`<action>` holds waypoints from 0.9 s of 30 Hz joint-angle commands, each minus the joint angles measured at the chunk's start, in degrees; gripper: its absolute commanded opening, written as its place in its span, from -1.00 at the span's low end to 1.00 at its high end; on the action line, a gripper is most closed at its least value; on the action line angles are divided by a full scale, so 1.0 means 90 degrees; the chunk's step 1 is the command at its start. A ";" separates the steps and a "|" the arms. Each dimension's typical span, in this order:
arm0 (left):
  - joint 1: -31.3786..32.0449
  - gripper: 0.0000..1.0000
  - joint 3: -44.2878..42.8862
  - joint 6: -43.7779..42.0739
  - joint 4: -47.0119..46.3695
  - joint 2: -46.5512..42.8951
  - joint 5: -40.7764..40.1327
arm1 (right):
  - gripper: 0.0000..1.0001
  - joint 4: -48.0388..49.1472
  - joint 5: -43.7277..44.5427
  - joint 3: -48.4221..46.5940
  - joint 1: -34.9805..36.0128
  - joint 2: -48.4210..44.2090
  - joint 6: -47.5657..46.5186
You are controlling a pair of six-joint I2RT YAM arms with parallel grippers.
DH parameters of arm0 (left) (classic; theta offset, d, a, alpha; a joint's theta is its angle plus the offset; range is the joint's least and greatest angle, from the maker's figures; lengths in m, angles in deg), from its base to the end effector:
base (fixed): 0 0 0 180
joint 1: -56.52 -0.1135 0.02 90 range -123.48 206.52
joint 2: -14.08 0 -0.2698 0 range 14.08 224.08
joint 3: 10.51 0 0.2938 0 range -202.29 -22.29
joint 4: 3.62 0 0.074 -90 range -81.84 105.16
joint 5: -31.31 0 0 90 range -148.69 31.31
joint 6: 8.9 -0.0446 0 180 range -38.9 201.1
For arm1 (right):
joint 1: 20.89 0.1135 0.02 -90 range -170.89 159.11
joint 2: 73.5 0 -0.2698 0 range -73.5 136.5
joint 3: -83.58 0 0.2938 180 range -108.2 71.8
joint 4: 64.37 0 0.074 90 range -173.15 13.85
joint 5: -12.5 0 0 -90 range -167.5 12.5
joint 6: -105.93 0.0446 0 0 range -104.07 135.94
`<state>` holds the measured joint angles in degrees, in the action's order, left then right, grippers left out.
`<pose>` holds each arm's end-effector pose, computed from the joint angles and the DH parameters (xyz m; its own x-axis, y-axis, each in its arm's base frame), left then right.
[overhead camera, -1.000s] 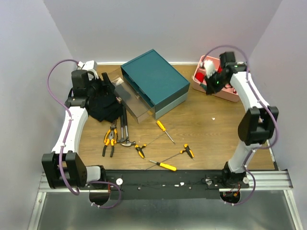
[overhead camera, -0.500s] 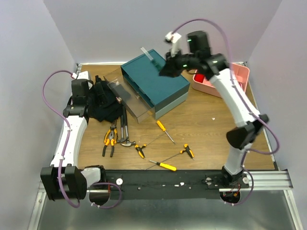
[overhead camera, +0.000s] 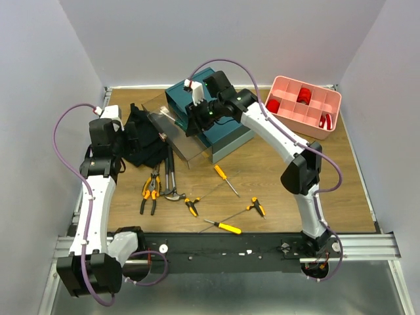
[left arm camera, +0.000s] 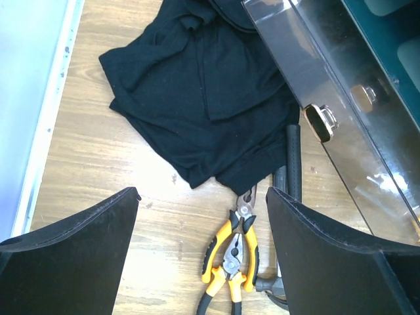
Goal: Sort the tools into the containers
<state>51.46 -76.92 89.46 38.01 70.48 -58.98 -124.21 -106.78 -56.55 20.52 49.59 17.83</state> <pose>0.2600 0.0232 0.3271 -0.5032 -0.1905 -0.8429 -0.1674 0.9784 -0.1212 0.3839 0.3676 0.3489 -0.5373 -0.4353 -0.7223 -0.8287 0.4315 0.3564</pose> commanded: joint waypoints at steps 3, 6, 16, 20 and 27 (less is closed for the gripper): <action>-0.0112 0.78 -0.0335 -0.0021 0.0053 0.0168 0.0326 | 0.47 -0.0002 -0.0321 -0.0045 0.0038 -0.0209 -0.0053; -0.0121 0.77 -0.0463 0.0018 -0.0035 0.0325 0.0374 | 0.49 -0.0207 -0.0175 0.0362 0.0038 -0.0860 -0.0969; -0.0121 0.77 -0.0502 0.0145 -0.0757 0.0686 0.0638 | 0.43 -0.0051 0.0040 0.6327 -0.0138 -0.4553 -0.5929; -0.0121 0.76 -0.0366 0.0184 -0.0943 0.0725 0.0658 | 0.39 0.0202 -0.0223 0.6898 -0.0196 -0.4770 -0.6255; -0.0131 0.76 -0.0248 0.0146 -0.0973 0.0696 0.0629 | 0.22 0.0671 -0.0986 0.6431 -0.0100 -0.3543 -0.6821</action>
<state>50.82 -80.33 90.81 30.75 77.03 -54.48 -122.83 -111.08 4.93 19.01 10.46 -37.82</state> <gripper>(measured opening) 0.880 0.662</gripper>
